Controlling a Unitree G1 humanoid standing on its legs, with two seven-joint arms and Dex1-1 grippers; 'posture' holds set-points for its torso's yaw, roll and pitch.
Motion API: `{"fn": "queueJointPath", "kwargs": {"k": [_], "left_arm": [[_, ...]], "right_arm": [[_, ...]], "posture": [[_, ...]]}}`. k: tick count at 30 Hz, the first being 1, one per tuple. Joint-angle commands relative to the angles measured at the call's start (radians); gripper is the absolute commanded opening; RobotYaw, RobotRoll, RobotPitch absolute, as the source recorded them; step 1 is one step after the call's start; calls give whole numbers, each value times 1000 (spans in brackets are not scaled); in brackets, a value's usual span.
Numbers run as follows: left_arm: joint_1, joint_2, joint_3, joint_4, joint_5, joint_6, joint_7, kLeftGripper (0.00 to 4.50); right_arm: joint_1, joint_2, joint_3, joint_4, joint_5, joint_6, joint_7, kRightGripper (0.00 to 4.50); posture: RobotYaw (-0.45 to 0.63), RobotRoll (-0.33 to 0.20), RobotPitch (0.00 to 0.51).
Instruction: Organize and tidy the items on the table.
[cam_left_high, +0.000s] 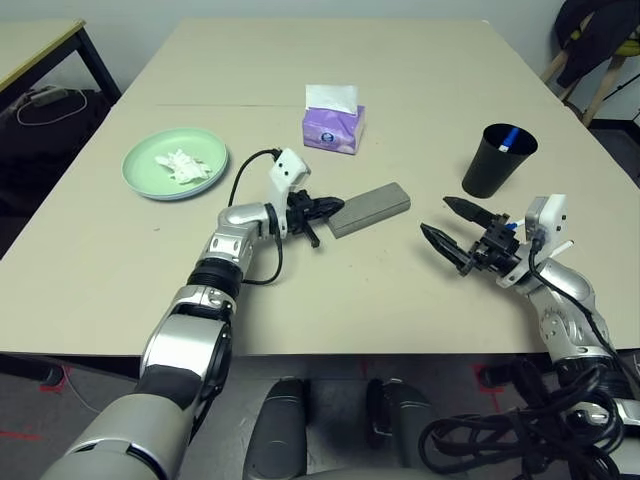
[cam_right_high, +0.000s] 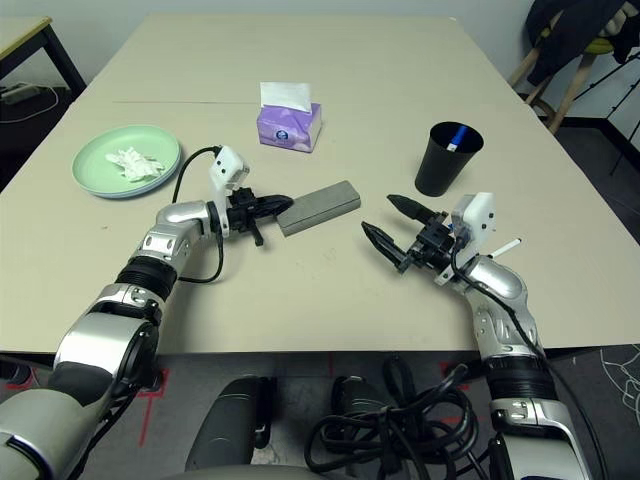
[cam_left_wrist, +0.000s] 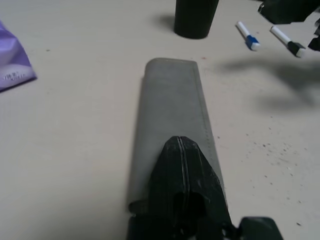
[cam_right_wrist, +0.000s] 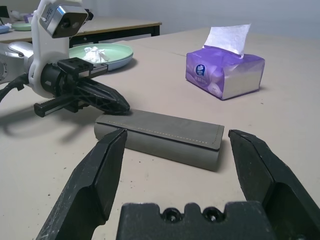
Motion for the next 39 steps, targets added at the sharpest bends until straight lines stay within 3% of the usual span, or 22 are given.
{"fn": "queueJointPath", "kwargs": {"k": [1, 5, 10, 14, 18, 22, 27, 34, 39], "left_arm": [[39, 8, -35, 0, 26, 38, -10, 18], [32, 5, -14, -13, 3, 22, -5, 18], [38, -31, 85, -143, -158, -14, -84, 18], [54, -10, 82, -284, -211, 29, -137, 18], [81, 35, 36, -380, -200, 87, -168, 924], [118, 78, -14, -485, -201, 162, -195, 2422], [156, 88, -26, -531, -192, 172, -143, 4420], [181, 70, -37, -563, -197, 178, -86, 4470], [194, 76, -45, -590, -208, 187, -102, 4470]], "right_arm": [[-6, -16, -14, 14, 6, -12, 10, 4500], [-3, -19, -14, 17, 6, -13, 13, 4500], [1, -24, -17, 21, 7, -11, 15, 4500], [-1, -40, -19, 25, 15, 18, 21, 4500], [-16, -65, -15, 34, 17, 44, 35, 4500], [-43, -123, -3, 56, 4, 68, 89, 4500], [-108, -266, 60, 136, -86, -13, 252, 4500], [-258, -467, 210, 387, -241, -362, 617, 4500], [-396, -600, 413, 534, -293, -451, 642, 4500]], "posture": [[104, 0, 97], [100, 0, 97], [98, 0, 98], [107, 0, 98], [113, 0, 98], [114, 0, 98], [112, 0, 97], [120, 0, 97], [115, 0, 103]]}}
